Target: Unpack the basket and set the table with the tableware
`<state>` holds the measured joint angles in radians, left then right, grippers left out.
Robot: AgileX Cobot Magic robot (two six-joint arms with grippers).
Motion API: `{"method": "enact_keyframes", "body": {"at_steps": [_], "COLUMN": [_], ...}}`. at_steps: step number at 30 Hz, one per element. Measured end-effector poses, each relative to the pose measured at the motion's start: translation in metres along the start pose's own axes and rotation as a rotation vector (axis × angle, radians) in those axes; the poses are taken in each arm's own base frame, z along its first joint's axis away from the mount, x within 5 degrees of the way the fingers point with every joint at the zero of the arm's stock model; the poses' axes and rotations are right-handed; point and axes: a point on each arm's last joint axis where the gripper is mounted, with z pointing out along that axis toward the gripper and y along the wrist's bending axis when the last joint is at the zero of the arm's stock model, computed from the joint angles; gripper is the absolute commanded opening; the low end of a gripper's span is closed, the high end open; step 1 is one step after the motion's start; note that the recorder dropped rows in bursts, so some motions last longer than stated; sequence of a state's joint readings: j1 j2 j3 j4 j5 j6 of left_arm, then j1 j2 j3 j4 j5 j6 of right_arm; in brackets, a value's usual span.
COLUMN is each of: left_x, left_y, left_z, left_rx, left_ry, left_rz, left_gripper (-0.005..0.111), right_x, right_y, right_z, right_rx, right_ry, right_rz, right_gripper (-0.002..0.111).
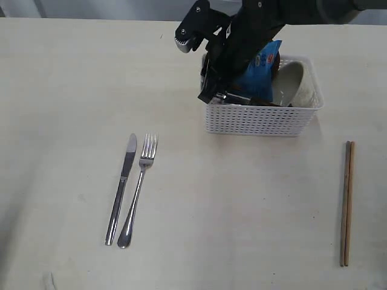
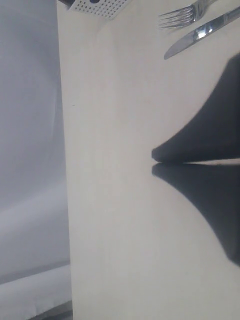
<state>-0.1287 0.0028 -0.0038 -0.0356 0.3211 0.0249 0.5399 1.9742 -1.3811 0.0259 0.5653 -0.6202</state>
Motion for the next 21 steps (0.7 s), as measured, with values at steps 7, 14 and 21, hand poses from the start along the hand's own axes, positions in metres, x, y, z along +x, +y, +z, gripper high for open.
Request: {"method": "enact_keyframes", "body": {"at_steps": [7, 14, 21], "left_x": [0.000, 0.000, 0.000], "left_y": [0.000, 0.000, 0.000], "left_z": [0.000, 0.000, 0.000], "left_rx": [0.000, -0.001, -0.001], "left_ry": [0.000, 0.000, 0.000], "left_rz": [0.000, 0.002, 0.002], "left_gripper": [0.000, 0.000, 0.000], "right_x": [0.002, 0.005, 0.003], "right_y": [0.001, -0.001, -0.007], "right_z": [0.012, 0.012, 0.000], "right_rx": [-0.002, 0.019, 0.074], "right_ry": [0.010, 0.035, 0.035], "right_rz": [0.005, -0.048, -0.040], "right_gripper": [0.020, 0.000, 0.000]}}
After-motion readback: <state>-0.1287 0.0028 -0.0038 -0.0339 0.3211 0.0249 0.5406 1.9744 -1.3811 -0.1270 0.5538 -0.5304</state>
